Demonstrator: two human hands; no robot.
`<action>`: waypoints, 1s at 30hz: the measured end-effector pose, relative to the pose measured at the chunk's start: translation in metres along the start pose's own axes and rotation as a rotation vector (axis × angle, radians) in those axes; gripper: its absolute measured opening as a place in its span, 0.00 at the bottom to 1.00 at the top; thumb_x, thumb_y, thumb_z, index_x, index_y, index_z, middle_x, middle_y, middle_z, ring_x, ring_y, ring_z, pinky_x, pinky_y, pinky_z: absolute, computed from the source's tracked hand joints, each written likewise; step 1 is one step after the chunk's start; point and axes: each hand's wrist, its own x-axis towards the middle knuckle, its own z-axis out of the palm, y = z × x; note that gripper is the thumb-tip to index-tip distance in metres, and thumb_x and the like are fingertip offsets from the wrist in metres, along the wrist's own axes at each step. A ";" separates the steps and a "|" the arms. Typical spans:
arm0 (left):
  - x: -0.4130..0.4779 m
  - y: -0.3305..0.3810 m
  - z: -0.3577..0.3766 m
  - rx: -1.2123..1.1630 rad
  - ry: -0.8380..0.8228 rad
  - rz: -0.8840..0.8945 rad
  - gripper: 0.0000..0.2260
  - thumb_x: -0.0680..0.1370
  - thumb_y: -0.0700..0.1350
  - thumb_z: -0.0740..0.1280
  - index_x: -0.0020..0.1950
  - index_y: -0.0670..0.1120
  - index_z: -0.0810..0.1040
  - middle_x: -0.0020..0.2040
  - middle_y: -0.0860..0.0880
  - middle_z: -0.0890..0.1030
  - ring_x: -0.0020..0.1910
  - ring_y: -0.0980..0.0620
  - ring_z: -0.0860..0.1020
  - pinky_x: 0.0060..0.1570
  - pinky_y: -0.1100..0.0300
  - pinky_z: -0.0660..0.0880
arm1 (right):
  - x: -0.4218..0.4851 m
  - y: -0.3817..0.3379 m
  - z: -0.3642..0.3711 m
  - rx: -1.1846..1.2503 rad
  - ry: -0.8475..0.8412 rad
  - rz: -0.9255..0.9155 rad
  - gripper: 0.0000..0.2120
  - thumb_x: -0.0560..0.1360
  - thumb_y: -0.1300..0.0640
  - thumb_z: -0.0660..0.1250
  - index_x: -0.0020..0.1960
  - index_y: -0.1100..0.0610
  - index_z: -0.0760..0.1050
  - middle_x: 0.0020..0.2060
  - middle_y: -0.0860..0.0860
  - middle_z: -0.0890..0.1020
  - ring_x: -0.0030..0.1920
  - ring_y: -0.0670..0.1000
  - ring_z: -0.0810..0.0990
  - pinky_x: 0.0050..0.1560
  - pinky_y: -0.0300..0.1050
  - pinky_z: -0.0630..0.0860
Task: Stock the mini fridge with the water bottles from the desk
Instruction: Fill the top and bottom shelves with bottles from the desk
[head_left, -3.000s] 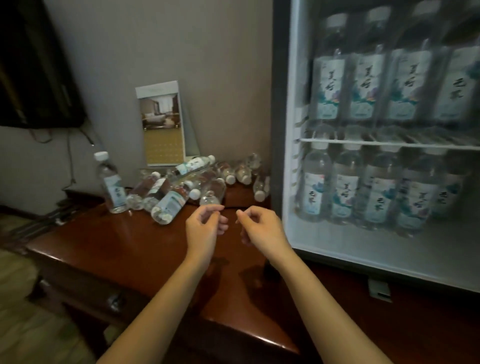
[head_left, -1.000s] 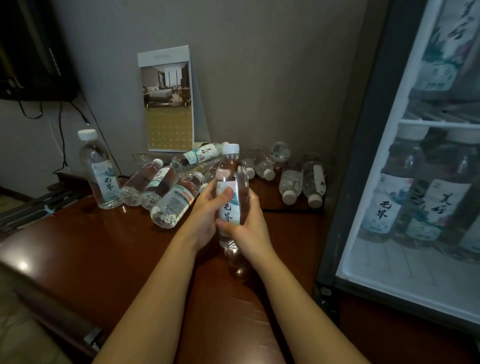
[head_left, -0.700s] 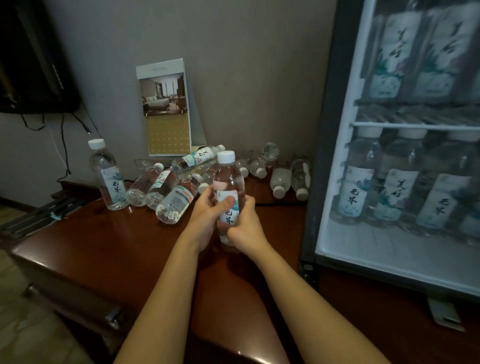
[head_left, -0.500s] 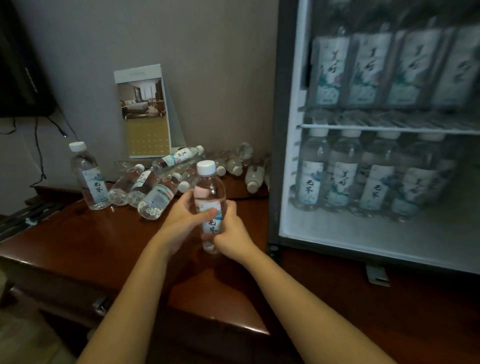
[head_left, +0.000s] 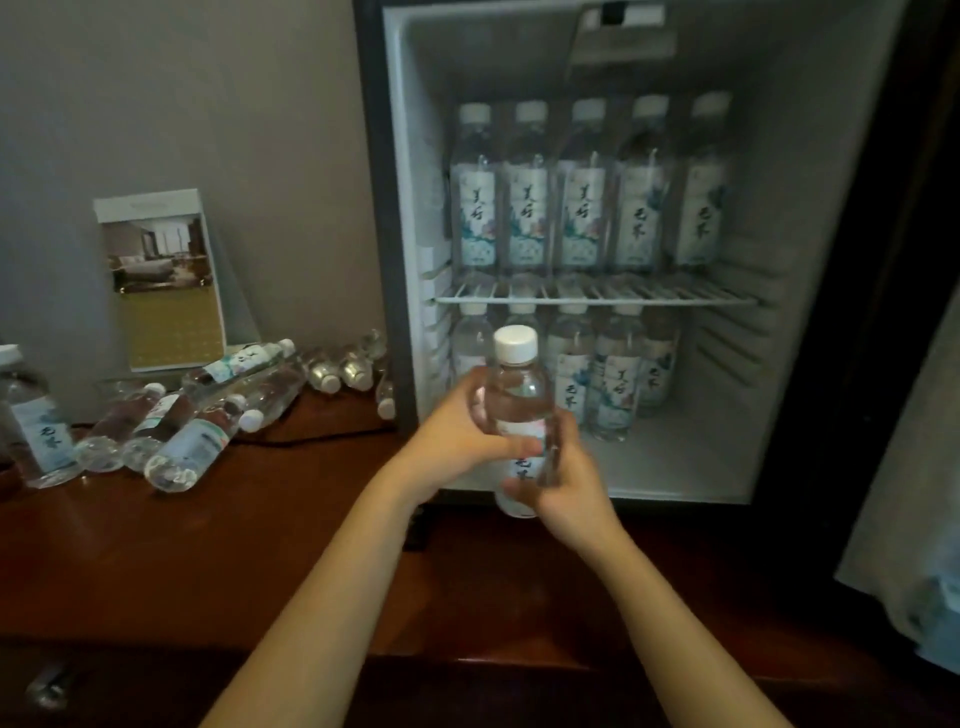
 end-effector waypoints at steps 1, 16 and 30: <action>0.012 -0.001 0.019 -0.019 -0.020 0.004 0.29 0.64 0.32 0.77 0.60 0.47 0.71 0.52 0.50 0.81 0.51 0.56 0.81 0.47 0.65 0.77 | 0.000 0.006 -0.017 -0.007 0.057 -0.003 0.35 0.65 0.71 0.72 0.63 0.48 0.62 0.52 0.41 0.76 0.52 0.43 0.77 0.52 0.37 0.74; 0.092 -0.028 0.142 0.049 -0.020 0.015 0.20 0.70 0.41 0.74 0.60 0.47 0.74 0.52 0.52 0.80 0.48 0.60 0.78 0.48 0.71 0.74 | 0.021 0.060 -0.112 -0.106 0.298 0.117 0.30 0.73 0.73 0.61 0.71 0.58 0.56 0.57 0.45 0.71 0.57 0.40 0.73 0.47 0.20 0.68; 0.109 -0.048 0.159 0.227 -0.015 -0.053 0.19 0.79 0.34 0.58 0.71 0.41 0.66 0.67 0.41 0.73 0.66 0.46 0.71 0.56 0.67 0.65 | 0.080 0.066 -0.126 -0.212 0.399 0.309 0.27 0.72 0.73 0.61 0.69 0.63 0.57 0.62 0.59 0.73 0.62 0.57 0.73 0.56 0.42 0.69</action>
